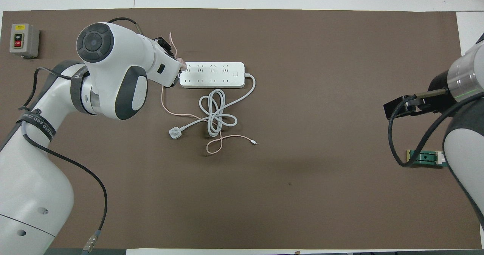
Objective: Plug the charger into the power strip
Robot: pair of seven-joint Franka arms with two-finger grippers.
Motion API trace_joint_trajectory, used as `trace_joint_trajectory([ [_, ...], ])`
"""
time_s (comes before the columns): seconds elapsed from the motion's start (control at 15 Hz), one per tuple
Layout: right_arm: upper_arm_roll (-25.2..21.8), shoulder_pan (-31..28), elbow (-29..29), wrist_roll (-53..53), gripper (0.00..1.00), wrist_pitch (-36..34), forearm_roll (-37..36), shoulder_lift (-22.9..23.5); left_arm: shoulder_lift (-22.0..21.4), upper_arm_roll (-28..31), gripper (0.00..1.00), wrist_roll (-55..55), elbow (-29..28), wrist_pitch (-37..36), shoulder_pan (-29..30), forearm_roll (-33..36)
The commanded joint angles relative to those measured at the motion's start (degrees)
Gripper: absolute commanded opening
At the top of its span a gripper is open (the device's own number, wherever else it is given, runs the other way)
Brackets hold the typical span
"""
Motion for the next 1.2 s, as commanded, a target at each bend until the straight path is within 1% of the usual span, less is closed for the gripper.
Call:
trace_joint_trajectory([
  [0.0, 0.72, -2.15, -0.78, 0.93, 1.0, 0.83, -0.72, -1.22, 0.47, 0.38, 0.0, 0.94, 0.12, -0.39, -0.45, 2.48],
  [0.13, 0.64, -2.33, -0.69, 1.11, 1.0, 0.74, -0.37, -1.22, 0.47, 0.38, 0.0, 0.85, -0.59, 1.54, -0.8, 2.48],
  [0.27, 0.72, -2.86, -0.78, 1.37, 1.0, 0.92, -0.02, -1.31, 0.55, 0.38, 0.0, 0.93, -0.85, 1.9, -0.98, 2.74],
  [0.6, 0.9, -2.95, -0.43, 2.78, 1.0, 0.92, 0.34, -1.31, 0.2, 0.2, 0.0, 0.59, -4.28, 3.4, -2.29, 2.57],
  [0.8, 0.99, -2.6, -0.43, 3.22, 1.0, 0.92, 0.34, -1.31, 0.12, 0.2, 0.0, -0.99, -5.34, 4.63, -2.39, 2.57],
  [1.13, 0.99, -2.77, -0.43, 3.22, 1.0, 0.83, 0.42, -1.48, 0.2, 0.2, 0.0, -1.09, -5.43, 4.54, -2.83, 2.57],
])
